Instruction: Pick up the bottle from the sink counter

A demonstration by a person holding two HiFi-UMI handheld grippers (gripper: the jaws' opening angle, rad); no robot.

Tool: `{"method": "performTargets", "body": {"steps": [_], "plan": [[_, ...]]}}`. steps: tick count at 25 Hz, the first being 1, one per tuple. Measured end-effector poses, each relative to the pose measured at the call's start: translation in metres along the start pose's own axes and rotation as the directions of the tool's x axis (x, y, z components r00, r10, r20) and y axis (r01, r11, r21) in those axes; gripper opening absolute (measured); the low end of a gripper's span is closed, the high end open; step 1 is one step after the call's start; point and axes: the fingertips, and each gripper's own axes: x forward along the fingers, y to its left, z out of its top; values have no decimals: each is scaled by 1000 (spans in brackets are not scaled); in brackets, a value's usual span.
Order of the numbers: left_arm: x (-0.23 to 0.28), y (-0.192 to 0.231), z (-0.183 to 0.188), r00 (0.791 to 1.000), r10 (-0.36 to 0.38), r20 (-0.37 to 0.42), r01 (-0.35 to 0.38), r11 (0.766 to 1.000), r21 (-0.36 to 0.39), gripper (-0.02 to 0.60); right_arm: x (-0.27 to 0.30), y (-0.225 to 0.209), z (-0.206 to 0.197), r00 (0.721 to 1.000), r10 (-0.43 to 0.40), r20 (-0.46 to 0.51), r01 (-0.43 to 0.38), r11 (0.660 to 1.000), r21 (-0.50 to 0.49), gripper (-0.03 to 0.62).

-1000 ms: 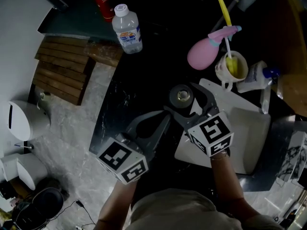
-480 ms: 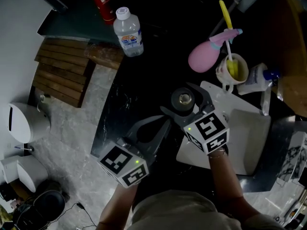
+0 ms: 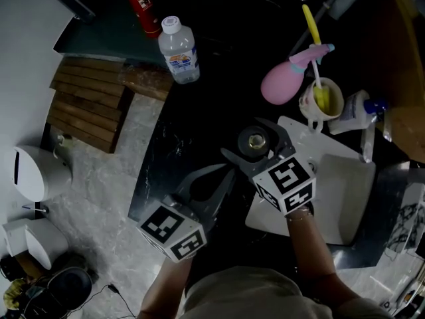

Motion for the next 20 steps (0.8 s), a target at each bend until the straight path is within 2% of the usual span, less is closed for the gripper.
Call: {"method": "performTargets", "body": {"steps": [11, 20], "plan": [[-2, 6, 7, 1000, 16, 15, -16, 1000, 4, 6, 1, -1, 1, 999, -32, -3, 32, 999, 6, 362], [-6, -2, 8, 1000, 7, 18, -8, 1000, 21, 6, -14, 2, 0, 999, -4, 45, -2, 991, 133, 357]]}}
